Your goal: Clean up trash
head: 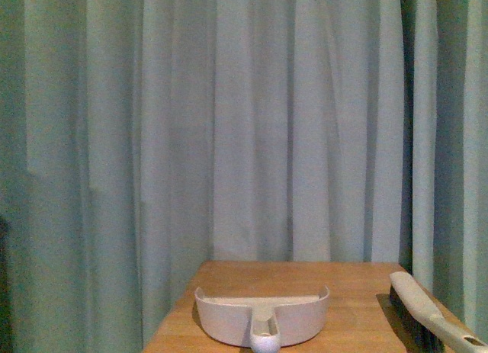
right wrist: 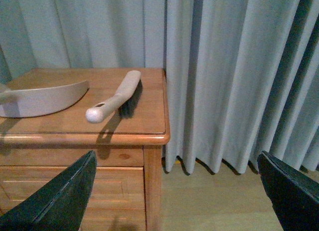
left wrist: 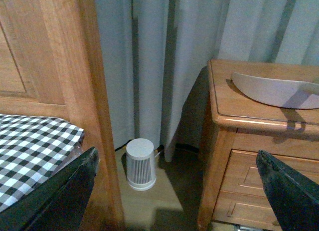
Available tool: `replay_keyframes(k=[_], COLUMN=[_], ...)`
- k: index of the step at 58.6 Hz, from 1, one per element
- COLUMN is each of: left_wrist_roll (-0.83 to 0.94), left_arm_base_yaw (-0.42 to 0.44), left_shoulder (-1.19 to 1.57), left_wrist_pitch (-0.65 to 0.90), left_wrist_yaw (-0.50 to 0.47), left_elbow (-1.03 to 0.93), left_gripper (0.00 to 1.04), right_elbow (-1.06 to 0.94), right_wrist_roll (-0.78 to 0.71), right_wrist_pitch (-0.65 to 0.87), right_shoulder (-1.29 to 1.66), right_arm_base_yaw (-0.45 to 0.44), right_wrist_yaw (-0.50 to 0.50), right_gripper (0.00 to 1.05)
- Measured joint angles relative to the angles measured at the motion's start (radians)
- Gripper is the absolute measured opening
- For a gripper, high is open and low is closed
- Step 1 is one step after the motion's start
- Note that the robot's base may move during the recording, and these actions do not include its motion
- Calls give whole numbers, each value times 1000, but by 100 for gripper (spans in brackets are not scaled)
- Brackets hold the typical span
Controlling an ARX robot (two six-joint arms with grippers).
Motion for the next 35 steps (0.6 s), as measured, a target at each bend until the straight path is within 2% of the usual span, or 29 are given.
replay_keyframes(k=[1, 3, 7, 11, 14, 21, 26, 35], left_wrist_roll=[0, -26, -111, -131, -103, -50, -24, -34], left_arm_base_yaw=[1, 24, 101, 92, 52, -39, -135, -281], left_shoulder=[1, 18, 153, 304, 448, 748, 982, 1308], left_wrist_pitch=[-1, -27, -53, 13, 87, 135, 105, 22], left_wrist_yaw=[1, 90, 325, 380, 340, 230, 126, 3], left_elbow=[0, 9, 51, 103, 177, 387, 581, 898], left_gripper=[97, 97, 97, 97, 97, 97, 97, 97], right_elbow=[0, 0, 0, 0, 0, 0, 0, 0], right_wrist_roll=[0, 0, 0, 0, 0, 0, 0, 0], right_wrist_pitch=[0, 0, 0, 0, 0, 0, 0, 0], right_shoulder=[0, 0, 0, 0, 0, 0, 0, 0], right_arm_base_yaw=[0, 0, 0, 0, 0, 0, 0, 0], right_wrist_yaw=[-1, 0, -3, 0, -1, -1, -1, -1], right_gripper=[97, 97, 97, 97, 97, 97, 97, 97])
